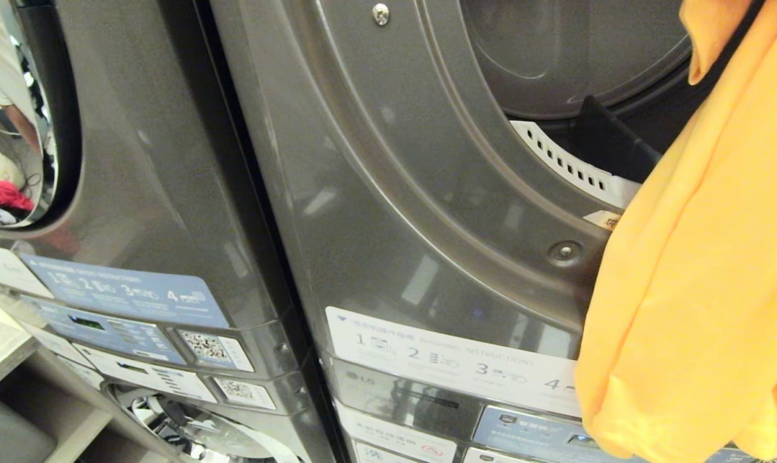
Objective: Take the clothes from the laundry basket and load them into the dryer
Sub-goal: Put the clothes in the dryer
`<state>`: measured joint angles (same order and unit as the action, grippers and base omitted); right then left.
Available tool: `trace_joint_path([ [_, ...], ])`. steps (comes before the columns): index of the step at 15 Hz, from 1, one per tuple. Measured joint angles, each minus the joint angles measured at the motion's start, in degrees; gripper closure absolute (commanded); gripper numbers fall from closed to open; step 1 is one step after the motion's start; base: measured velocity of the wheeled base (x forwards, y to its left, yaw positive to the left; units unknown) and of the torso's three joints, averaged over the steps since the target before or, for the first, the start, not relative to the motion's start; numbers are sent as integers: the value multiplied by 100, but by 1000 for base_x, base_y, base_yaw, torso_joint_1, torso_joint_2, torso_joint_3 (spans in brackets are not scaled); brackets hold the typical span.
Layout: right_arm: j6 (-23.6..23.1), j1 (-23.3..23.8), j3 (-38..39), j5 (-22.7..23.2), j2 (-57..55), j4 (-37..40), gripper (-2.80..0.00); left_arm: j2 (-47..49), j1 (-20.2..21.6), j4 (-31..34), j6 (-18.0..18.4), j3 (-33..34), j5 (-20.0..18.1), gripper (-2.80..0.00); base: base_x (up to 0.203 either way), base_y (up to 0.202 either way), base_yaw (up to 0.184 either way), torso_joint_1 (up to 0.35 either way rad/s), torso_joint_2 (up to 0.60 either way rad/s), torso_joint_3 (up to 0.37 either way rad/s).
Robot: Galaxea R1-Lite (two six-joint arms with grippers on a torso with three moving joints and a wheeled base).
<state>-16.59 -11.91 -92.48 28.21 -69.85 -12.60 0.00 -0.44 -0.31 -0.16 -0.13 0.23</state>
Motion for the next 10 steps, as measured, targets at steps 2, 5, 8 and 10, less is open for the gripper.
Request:
trace_joint_path([
  [2,-324,-780,-23,-604,-267,-94,0,0,0,0,0,-2,-2,0,0,0,0,0,0,0],
  [5,-688,-1607,-406,-1717,-869,-457,0,0,0,0,0,0,-1,0,0,0,0,0,0,0],
  [8,-758,-1820,-1460,-2839,-1557,-533,0,0,0,-2,0,0,-2,0,0,0,0,0,0,0],
  [10,-818,-1859,-1863,-3573,-1923,-548,0,0,0,-1,0,2,-5,0,0,0,0,0,0,0],
])
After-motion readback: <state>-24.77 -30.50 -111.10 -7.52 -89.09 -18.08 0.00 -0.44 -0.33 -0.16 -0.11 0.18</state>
